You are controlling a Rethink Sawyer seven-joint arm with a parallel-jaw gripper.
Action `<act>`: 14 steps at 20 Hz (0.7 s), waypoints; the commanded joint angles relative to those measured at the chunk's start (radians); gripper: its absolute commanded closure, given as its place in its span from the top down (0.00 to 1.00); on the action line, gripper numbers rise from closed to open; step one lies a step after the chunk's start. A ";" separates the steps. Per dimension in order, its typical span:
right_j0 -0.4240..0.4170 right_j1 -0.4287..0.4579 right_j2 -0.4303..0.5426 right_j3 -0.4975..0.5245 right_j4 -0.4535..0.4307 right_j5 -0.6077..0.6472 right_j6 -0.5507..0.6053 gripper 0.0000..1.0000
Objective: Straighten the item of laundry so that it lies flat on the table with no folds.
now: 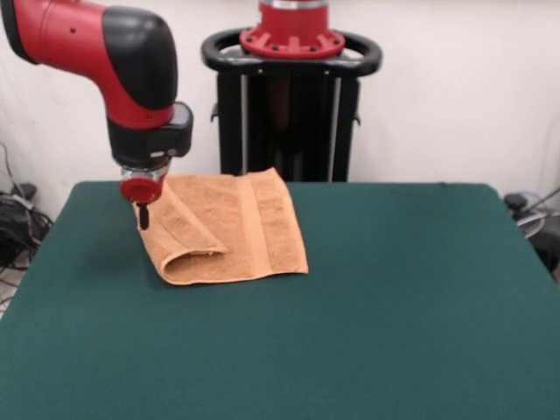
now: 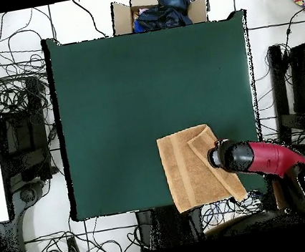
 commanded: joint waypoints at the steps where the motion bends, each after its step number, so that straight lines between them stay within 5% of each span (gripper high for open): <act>1: 0.041 -0.022 0.129 -0.081 0.104 0.101 -0.016 1.00; 14: 0.115 0.022 0.090 -0.131 0.201 0.080 0.038 1.00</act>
